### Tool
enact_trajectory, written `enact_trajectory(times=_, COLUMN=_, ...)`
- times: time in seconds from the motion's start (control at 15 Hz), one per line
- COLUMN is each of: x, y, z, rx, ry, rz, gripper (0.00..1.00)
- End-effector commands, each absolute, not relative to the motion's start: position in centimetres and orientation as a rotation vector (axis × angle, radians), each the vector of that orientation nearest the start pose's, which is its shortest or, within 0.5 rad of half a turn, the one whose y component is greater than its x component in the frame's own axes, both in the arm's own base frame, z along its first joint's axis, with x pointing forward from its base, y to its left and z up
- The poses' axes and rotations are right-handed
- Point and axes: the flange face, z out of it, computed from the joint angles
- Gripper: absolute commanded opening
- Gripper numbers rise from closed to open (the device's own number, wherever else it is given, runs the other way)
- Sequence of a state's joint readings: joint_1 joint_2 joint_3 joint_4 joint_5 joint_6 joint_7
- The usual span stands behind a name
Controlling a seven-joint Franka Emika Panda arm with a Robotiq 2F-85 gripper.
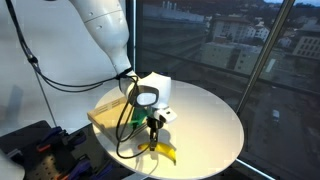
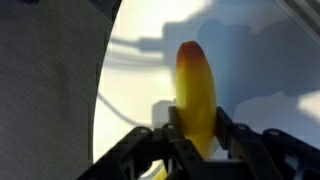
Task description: Pick up the banana and place it in the wooden tray
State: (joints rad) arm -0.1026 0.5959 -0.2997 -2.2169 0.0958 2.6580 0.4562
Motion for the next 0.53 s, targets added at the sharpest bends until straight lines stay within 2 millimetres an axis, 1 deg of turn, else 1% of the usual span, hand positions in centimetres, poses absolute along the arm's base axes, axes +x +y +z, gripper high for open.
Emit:
enact_trajectory(times=0.0, x=47.5, y=-22.1, z=12.8, rx=-2.933, ry=1.352, rz=0.192, gripper=0.14)
enact_trajectory(times=0.47, x=47.8, y=-22.0, z=14.9, rx=-2.965, ry=1.241, rz=0.168, gripper=0.14)
